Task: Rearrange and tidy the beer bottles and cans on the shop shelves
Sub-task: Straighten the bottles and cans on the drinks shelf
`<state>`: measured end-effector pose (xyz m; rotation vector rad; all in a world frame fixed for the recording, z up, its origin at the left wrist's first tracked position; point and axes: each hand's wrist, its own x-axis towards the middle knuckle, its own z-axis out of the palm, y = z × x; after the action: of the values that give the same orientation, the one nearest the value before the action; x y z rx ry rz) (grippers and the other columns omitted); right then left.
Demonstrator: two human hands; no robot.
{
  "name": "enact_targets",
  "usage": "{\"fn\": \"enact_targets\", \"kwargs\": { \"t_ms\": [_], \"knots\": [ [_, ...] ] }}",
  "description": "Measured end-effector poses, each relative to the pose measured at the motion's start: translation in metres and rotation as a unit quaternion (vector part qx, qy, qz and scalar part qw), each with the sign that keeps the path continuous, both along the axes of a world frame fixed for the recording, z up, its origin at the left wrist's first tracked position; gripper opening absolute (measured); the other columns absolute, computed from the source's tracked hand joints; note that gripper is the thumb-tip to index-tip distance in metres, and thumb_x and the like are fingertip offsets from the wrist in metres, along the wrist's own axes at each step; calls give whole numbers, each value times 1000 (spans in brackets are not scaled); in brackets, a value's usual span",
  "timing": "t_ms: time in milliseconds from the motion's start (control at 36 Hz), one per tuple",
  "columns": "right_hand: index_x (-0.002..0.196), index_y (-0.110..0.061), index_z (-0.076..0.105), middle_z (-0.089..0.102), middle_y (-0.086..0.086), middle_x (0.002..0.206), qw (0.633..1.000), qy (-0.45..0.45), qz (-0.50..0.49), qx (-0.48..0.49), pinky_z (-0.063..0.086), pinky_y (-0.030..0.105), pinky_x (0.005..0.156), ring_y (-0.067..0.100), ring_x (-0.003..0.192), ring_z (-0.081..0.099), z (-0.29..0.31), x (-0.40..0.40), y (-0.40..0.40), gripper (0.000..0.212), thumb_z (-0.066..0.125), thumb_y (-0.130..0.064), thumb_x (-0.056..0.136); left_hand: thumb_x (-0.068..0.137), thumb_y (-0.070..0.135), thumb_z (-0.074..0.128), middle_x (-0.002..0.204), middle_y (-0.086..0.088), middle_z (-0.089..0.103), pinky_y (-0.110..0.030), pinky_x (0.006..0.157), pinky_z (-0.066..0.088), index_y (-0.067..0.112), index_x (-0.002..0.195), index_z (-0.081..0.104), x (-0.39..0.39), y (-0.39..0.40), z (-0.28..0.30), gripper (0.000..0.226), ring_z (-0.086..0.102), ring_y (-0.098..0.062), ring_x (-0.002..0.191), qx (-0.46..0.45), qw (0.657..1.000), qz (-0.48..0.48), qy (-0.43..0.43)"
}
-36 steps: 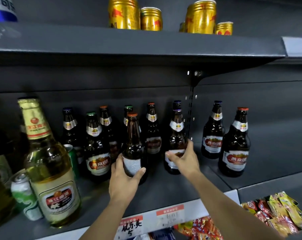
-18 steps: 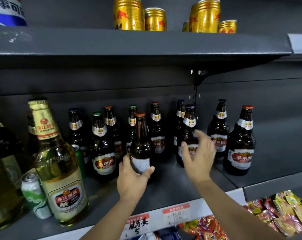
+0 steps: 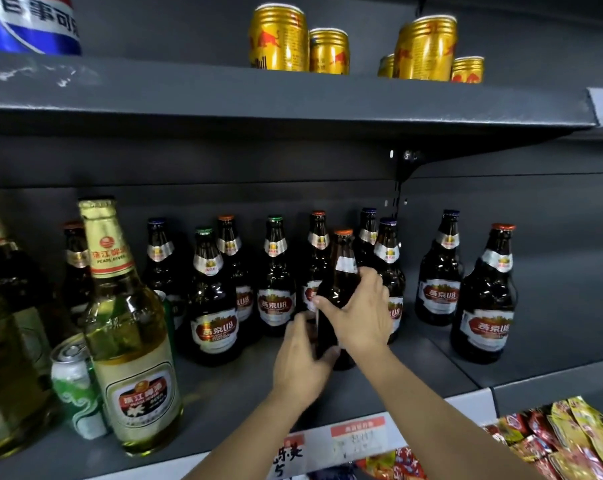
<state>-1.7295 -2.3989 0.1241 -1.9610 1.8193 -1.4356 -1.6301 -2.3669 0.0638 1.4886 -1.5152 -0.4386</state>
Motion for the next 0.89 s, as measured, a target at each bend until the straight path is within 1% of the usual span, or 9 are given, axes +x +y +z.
{"fn": "enact_targets", "kwargs": {
  "t_ms": [56, 111, 167, 222, 306, 500, 583, 722, 889],
  "knots": [
    [128, -12, 38, 46, 4, 125, 999, 1, -35, -14, 40, 37, 91, 24, 116, 41, -3, 5, -1, 81, 75, -57, 70, 69, 49, 70, 125, 8, 48, -35, 79, 51, 24, 133, 36, -12, -2, 5, 77, 56, -13, 111, 23, 1000, -11, -10],
    [133, -12, 36, 43, 4, 128, 999, 13, -36, -16, 39, 38, 94, 24, 118, 39, -7, 7, -3, 86, 73, -60, 71, 83, 41, 60, 131, 4, 44, -34, 81, 47, 20, 136, 34, -23, -5, 11, 63, 53, -18, 115, 36, 999, 13, 19],
    [141, -14, 28, 38, 3, 135, 999, 29, -13, -1, 38, 39, 98, 24, 123, 36, -9, 4, -3, 92, 70, -59, 72, 91, 24, 54, 135, -2, 47, -30, 92, 45, 16, 136, 37, -25, -10, 14, 49, 52, -20, 118, 28, 999, 36, 18],
    [149, -18, 15, 31, 1, 143, 998, 28, 28, 42, 37, 39, 101, 24, 130, 31, -14, -2, -1, 97, 68, -52, 75, 87, 12, 63, 134, -4, 47, -21, 91, 40, 13, 137, 38, -20, -19, 11, 56, 52, -21, 117, 24, 999, 27, -2],
    [153, -24, 0, 30, -2, 150, 992, 5, 73, 102, 42, 38, 96, 23, 134, 33, -26, -11, 2, 100, 68, -35, 80, 84, 16, 66, 125, -6, 44, -21, 88, 40, 15, 136, 39, -11, -28, 9, 58, 53, -22, 111, 36, 999, -3, 6],
    [152, -25, 9, 38, -3, 147, 994, -3, 54, 94, 48, 37, 90, 20, 131, 41, -28, -11, -2, 91, 69, -19, 84, 83, 15, 68, 128, -7, 46, -16, 92, 33, 15, 143, 37, -7, -38, 6, 67, 49, -21, 120, 14, 1000, -9, 13],
    [152, -24, 9, 34, -3, 150, 996, 10, 43, 83, 47, 37, 92, 20, 134, 39, -29, -7, -2, 90, 68, -19, 85, 81, 16, 70, 128, -1, 53, -25, 98, 41, 18, 138, 41, -7, -37, 4, 63, 53, -17, 118, 1, 1000, 0, 30],
    [152, -23, 9, 28, 0, 146, 997, 26, 22, 70, 48, 36, 84, 23, 127, 46, -30, -4, -2, 90, 70, -22, 86, 79, 20, 70, 122, 4, 57, -36, 89, 50, 22, 126, 45, -4, -29, -3, 52, 58, -14, 109, 11, 999, 23, 30],
    [152, -24, 12, 31, 3, 139, 998, 11, 15, 52, 48, 34, 74, 25, 118, 51, -36, -6, -3, 89, 71, -24, 86, 82, 6, 62, 134, -2, 37, -37, 83, 50, 22, 132, 39, 18, -18, 12, 58, 42, -24, 126, -44, 978, 203, -37]
  ]
}}
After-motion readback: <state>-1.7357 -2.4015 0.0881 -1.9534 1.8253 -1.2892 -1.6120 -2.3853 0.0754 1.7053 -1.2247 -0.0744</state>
